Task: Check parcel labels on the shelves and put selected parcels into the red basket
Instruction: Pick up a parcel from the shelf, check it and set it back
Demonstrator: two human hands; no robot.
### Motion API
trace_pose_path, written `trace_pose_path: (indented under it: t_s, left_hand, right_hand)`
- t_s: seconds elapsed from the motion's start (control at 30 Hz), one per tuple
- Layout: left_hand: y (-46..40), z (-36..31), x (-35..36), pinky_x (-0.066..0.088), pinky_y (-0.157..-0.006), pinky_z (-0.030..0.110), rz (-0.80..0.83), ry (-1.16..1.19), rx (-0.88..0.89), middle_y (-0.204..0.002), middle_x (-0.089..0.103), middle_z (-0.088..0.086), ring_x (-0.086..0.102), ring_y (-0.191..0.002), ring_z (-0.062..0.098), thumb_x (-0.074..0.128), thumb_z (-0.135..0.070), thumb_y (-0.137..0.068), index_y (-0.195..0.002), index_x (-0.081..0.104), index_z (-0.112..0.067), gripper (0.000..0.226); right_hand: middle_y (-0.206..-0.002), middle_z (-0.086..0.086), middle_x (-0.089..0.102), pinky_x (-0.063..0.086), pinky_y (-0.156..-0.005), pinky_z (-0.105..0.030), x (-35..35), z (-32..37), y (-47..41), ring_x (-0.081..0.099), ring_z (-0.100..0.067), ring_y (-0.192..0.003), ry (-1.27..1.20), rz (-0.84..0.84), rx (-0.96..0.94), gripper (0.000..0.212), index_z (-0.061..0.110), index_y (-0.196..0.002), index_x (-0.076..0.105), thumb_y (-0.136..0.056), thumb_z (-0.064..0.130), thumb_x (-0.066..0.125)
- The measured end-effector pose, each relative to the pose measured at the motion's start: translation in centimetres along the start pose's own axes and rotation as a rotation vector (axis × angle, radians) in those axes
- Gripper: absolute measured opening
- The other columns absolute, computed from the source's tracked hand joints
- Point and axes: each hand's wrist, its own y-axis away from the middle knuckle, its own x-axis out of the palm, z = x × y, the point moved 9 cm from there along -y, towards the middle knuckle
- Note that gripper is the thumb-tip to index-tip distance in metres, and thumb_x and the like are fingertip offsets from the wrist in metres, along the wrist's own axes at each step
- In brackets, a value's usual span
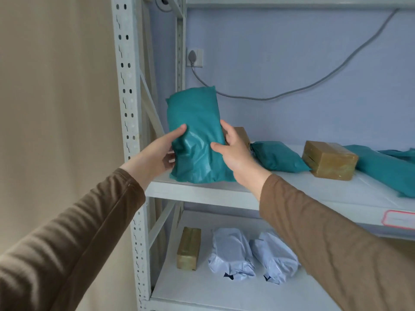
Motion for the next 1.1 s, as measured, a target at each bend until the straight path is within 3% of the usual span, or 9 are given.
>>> trace_pose_path:
  t_s: [0.2,0.4,0.53,0.63,0.73,0.83,0.93,1.0,1.1]
  left_hand:
    - [6.8,3.3,6.6,0.047,-0.113,0.049,0.281,0.219,-0.073,-0.134,0.072,0.003,0.066,-0.128,0.026,0.067,-0.048,-0.096,-0.138,0.061,-0.022,0.05]
    - [10.5,6.3,10.3,0.058,-0.097,0.042,0.146,0.284,-0.066,-0.131,0.073,0.006,0.07,-0.117,0.025,0.077,-0.023,-0.091,-0.134,0.062,-0.017,0.046]
    - [12.7,4.3,10.6,0.062,-0.084,0.031,0.039,0.029,0.353,-0.115,0.075,-0.005,0.074,-0.106,0.018,0.082,-0.009,-0.086,-0.126,0.058,-0.018,0.048]
    - [14.9,1.9,11.2,0.06,-0.088,0.037,-0.014,-0.538,0.825,-0.116,0.069,-0.007,0.067,-0.108,0.021,0.085,-0.012,-0.082,-0.124,0.054,-0.028,0.055]
    - [16.9,1.4,13.0,0.057,-0.092,0.045,-0.055,-1.182,1.256,-0.131,0.064,0.002,0.059,-0.117,0.028,0.088,-0.014,-0.077,-0.133,0.051,-0.026,0.069]
    - [18.8,2.3,14.6,0.052,-0.103,0.046,0.032,-1.475,1.579,-0.138,0.064,0.011,0.061,-0.125,0.034,0.083,-0.019,-0.086,-0.136,0.062,-0.015,0.054]
    - [20.2,3.3,15.3,0.044,-0.115,0.047,0.123,-1.546,1.775,-0.141,0.064,0.015,0.06,-0.132,0.034,0.075,-0.019,-0.096,-0.133,0.068,-0.011,0.039]
    - [20.4,3.7,15.6,0.041,-0.118,0.047,0.135,-1.556,1.812,-0.143,0.062,0.015,0.058,-0.135,0.034,0.075,-0.018,-0.096,-0.135,0.068,-0.012,0.04]
    - [19.7,3.8,15.5,0.035,-0.123,0.048,0.116,-1.515,1.764,-0.15,0.056,0.015,0.052,-0.141,0.034,0.08,-0.021,-0.091,-0.142,0.06,-0.013,0.055]
  right_hand:
    - [-0.131,0.023,0.064,0.049,-0.101,-0.018,-6.3,2.8,6.2,0.062,0.006,-0.119,0.175,0.258,0.059,0.065,0.027,-0.155,0.042,-0.1,-0.005,0.054]
    - [-0.145,0.013,0.057,0.043,-0.111,-0.025,-10.6,4.0,9.9,0.057,-0.005,-0.131,0.479,0.202,0.03,0.062,0.025,-0.154,0.045,-0.1,-0.003,0.054]
    - [-0.136,0.007,0.059,0.044,-0.099,-0.025,-13.3,3.3,11.9,0.059,-0.014,-0.127,0.492,-0.013,0.079,0.044,0.024,-0.143,0.057,-0.101,0.013,0.059]
    - [-0.129,0.002,0.069,0.047,-0.108,-0.041,-15.1,0.8,13.7,0.067,-0.023,-0.117,0.186,-0.044,0.293,0.024,0.025,-0.123,0.067,-0.105,0.033,0.052]
    - [-0.128,-0.008,0.071,0.055,-0.096,-0.044,-16.2,-1.3,15.3,0.071,-0.026,-0.109,-0.194,-0.051,0.466,0.043,0.019,-0.133,0.061,-0.108,0.046,0.04]
    - [-0.129,-0.008,0.071,0.056,-0.093,-0.042,-16.1,-2.3,16.5,0.069,-0.028,-0.115,-0.325,0.043,0.554,0.069,0.018,-0.136,0.065,-0.101,0.068,0.031]
    - [-0.142,-0.012,0.062,0.044,-0.112,-0.05,-14.8,-2.4,17.5,0.056,-0.034,-0.134,-0.266,0.212,0.563,0.08,0.015,-0.145,0.057,-0.095,0.074,0.039]
    - [-0.145,-0.016,0.06,0.04,-0.117,-0.051,-13.6,-2.3,18.3,0.054,-0.036,-0.137,-0.261,0.288,0.559,0.069,0.013,-0.145,0.057,-0.096,0.061,0.056]
    - [-0.133,-0.019,0.068,0.047,-0.111,-0.051,-13.0,-2.0,18.7,0.065,-0.036,-0.12,-0.269,0.249,0.54,0.064,0.007,-0.14,0.061,-0.085,0.034,0.079]
